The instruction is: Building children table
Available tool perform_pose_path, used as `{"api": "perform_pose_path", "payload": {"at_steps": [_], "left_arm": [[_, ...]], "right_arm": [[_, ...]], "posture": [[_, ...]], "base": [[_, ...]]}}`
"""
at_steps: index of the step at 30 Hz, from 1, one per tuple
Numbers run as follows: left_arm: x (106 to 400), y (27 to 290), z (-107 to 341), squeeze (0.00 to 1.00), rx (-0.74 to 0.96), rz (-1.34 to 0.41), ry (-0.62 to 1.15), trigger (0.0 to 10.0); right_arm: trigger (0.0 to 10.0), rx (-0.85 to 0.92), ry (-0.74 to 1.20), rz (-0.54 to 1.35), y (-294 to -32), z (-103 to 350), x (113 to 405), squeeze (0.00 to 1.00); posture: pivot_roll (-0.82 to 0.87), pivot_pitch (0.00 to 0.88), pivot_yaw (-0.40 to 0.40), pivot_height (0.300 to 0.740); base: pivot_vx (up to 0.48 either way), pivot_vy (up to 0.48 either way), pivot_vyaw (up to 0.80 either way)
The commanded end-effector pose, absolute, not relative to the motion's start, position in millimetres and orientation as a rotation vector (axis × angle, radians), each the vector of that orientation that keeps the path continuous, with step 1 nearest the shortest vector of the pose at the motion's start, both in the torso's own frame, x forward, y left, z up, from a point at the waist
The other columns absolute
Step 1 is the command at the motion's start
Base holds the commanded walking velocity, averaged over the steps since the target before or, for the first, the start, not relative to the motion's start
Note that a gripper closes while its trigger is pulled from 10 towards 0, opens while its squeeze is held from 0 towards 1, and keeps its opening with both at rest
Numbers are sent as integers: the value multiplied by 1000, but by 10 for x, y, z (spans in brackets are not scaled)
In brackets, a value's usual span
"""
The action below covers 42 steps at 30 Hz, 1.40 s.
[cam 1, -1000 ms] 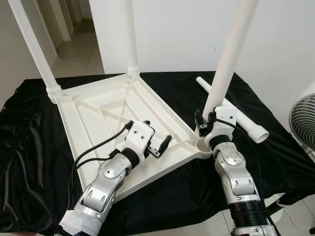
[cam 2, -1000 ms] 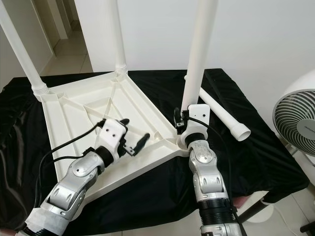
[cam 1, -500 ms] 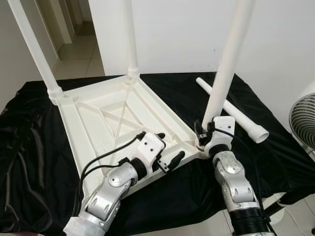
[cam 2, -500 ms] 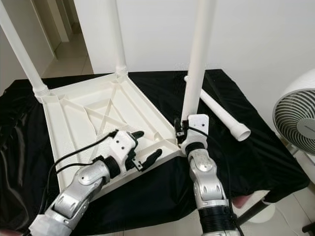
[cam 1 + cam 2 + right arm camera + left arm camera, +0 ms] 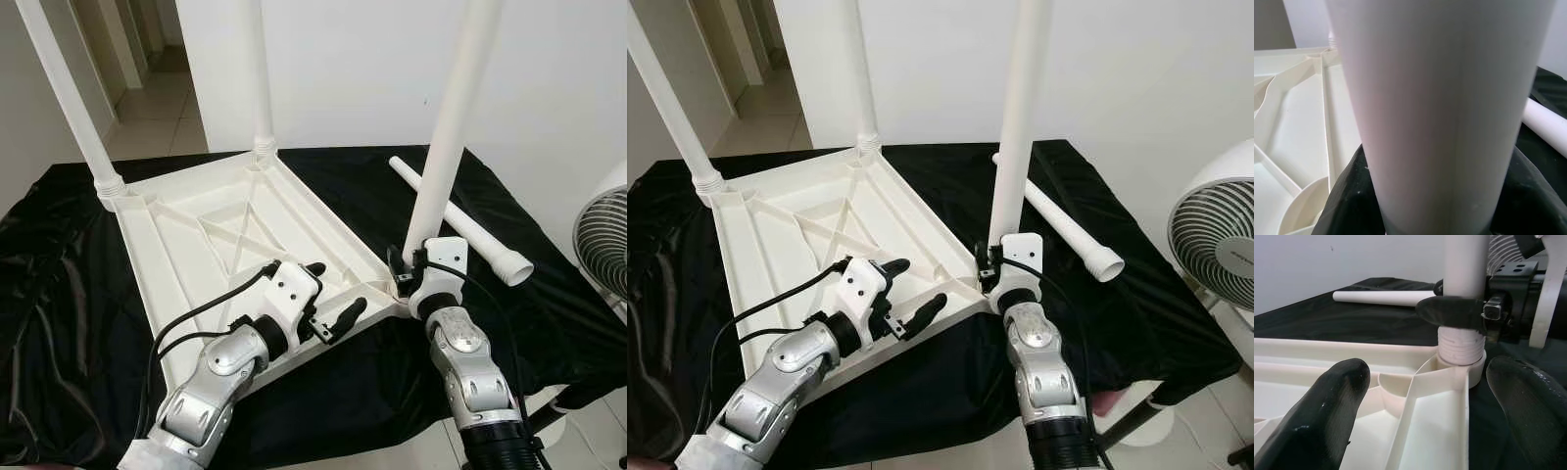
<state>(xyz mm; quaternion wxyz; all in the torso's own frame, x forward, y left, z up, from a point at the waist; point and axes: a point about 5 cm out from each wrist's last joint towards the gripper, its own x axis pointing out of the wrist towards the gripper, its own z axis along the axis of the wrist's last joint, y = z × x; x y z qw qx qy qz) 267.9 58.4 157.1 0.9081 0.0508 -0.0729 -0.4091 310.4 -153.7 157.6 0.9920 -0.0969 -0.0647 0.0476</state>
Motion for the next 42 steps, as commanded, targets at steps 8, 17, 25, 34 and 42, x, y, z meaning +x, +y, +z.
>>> {"api": "perform_pose_path", "payload": {"at_steps": [8, 17, 25, 34, 42], "left_arm": [[2627, 561, 1579, 0, 112, -951, -131, 10000], [2634, 577, 1610, 0, 111, -949, -136, 10000], [2646, 579, 1623, 0, 116, -944, -138, 10000], [2648, 586, 1633, 0, 119, -938, -142, 10000], [2649, 601, 1647, 0, 111, -932, -141, 10000]], "right_arm": [[10000, -314, -104, 226, -1567, 1423, 3004, 0], [10000, -146, -16, 214, -1680, 1297, 2974, 0], [10000, -53, 38, 169, -1747, 1203, 2996, 0], [10000, -25, 86, 131, -1808, 1131, 3007, 0], [10000, 39, 182, 68, -1828, 1037, 3066, 0]], "posture": [[-21, 28, 39, 740], [-22, 28, 42, 740], [-23, 28, 40, 740], [-22, 28, 39, 740], [-17, 32, 40, 740]], "base": [[0, 0, 0], [0, 0, 0], [0, 0, 0], [0, 0, 0], [0, 0, 0]]}}
